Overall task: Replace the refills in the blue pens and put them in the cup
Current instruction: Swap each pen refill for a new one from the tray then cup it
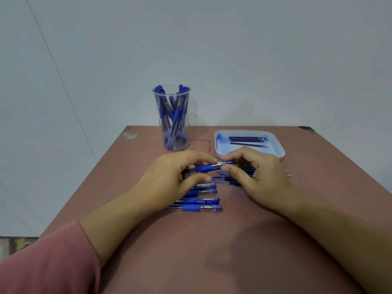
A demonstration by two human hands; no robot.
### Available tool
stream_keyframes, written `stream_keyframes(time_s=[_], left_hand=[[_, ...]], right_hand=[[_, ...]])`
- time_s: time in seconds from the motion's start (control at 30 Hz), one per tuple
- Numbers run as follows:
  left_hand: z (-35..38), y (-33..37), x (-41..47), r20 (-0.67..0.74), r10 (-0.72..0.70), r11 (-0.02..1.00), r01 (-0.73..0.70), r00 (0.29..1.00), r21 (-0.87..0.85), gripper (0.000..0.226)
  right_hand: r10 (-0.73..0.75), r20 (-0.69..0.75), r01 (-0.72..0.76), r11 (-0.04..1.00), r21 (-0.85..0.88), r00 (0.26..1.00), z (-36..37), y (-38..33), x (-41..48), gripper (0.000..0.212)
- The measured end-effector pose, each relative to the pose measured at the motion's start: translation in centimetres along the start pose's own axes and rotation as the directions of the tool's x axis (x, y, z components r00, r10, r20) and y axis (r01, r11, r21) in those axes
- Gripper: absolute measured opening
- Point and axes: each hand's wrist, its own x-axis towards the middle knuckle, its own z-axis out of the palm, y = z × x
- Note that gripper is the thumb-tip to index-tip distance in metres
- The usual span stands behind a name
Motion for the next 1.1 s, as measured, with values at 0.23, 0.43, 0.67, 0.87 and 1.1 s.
stream_keyframes(time_s=[0.23, 0.43, 0.67, 0.87, 1.1], left_hand=[[-0.2, -0.2, 0.5, 0.059, -0.039, 0.996, 0.044, 0.997, -0.075, 0.025], [-0.7, -0.2, 0.1, 0.131, -0.067, 0.987, 0.085, 0.989, -0.133, 0.034], [-1.5, -1.4, 0.2, 0.033, -0.106, 0.994, 0.105, 0.994, 0.019, 0.027], [-2.1, -1.4, -0.1, 0.020, -0.018, 0.997, 0.016, 1.000, 0.075, 0.037], [-2.3, -1.2, -0.2, 0.046, 0.024, 0.996, -0.028, 0.999, 0.089, 0.034]], right_hand=[[0.021, -0.019, -0.021, 1.000, -0.021, 1.000, 0.0, -0.3, 0.1, 0.013], [0.019, -0.028, -0.022, 0.996, -0.092, 0.999, -0.4, -0.1, 0.0, 0.008], [0.145, 0.112, -0.136, 0.987, -0.091, 0.983, -2.4, -0.3, -0.3, 0.008], [0.163, 0.320, -0.109, 0.978, -0.180, 0.933, -3.6, 0.2, -0.9, 0.019], [0.105, 0.420, 0.031, 0.952, -0.303, 0.901, -3.0, 0.5, -0.8, 0.022]])
